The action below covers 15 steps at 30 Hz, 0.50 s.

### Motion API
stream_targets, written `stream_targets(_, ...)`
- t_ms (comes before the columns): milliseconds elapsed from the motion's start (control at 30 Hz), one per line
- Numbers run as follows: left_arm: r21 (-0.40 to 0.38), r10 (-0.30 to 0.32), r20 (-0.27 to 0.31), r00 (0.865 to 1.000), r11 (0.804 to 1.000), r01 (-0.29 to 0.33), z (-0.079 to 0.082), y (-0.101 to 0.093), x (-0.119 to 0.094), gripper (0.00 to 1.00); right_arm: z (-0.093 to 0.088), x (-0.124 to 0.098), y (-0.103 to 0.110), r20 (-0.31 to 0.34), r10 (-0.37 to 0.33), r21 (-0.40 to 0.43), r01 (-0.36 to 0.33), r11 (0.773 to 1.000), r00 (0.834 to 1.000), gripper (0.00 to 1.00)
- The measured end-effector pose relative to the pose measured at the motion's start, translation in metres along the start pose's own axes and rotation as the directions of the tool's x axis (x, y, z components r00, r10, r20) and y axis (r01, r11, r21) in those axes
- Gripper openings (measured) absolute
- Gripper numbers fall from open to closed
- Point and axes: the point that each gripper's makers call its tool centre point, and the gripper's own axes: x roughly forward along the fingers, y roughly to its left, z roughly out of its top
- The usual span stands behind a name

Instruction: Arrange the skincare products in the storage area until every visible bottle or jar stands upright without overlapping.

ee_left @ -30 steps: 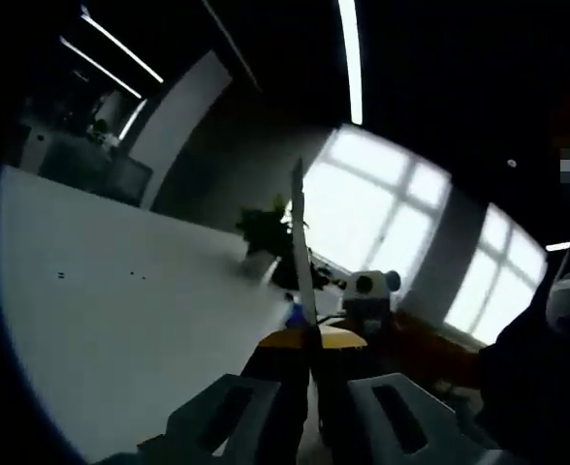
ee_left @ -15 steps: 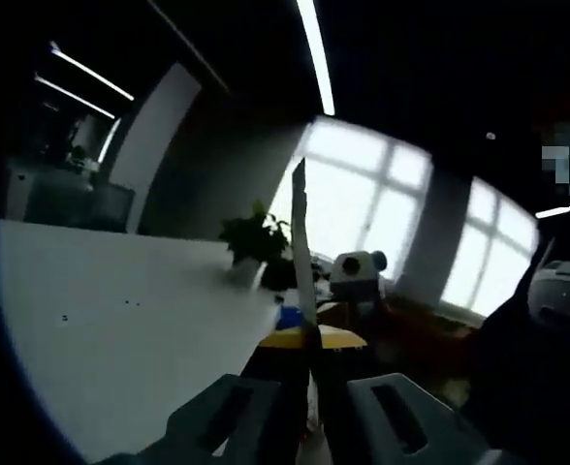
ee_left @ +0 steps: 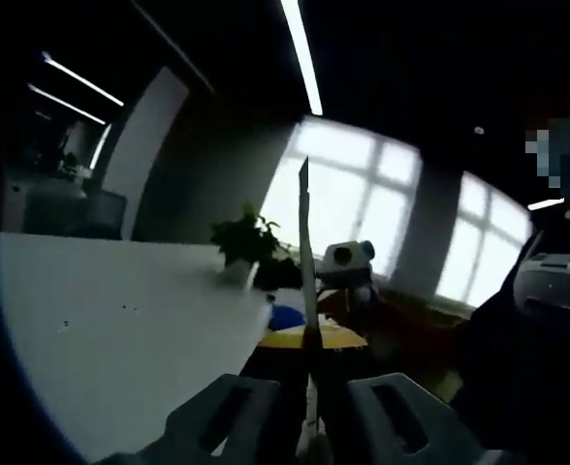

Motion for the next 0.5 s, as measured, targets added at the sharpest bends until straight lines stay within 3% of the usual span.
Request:
stream_targets(167, -0.036, 0.013, -0.01, 1.0, 0.999, -0.013, -0.008, -0.003, -0.011, 0.02, -0.004, 0.002, 0.013, -0.012, 0.04, 0.02, -0.04, 0.999, 0.999, 0.01)
stream_targets(333, -0.059, 0.004, 0.037, 0.999, 0.998, -0.001, 0.0, -0.011, -0.017, 0.06, 0.004, 0.004, 0.044, 0.038, 0.167, 0.087, -0.169, 0.982, 0.985, 0.0)
stream_targets(433, -0.054, -0.003, 0.049, 0.999, 0.998, 0.005, 0.005, -0.02, -0.021, 0.07, 0.002, 0.006, 0.048, 0.021, 0.155, 0.086, -0.156, 0.984, 0.988, 0.0)
stream_targets(500, -0.074, -0.005, 0.089, 0.996, 0.997, 0.011, 0.015, -0.022, -0.026, 0.06, -0.003, 0.006, 0.05, 0.006, 0.162, 0.097, -0.162, 0.982, 0.987, 0.0)
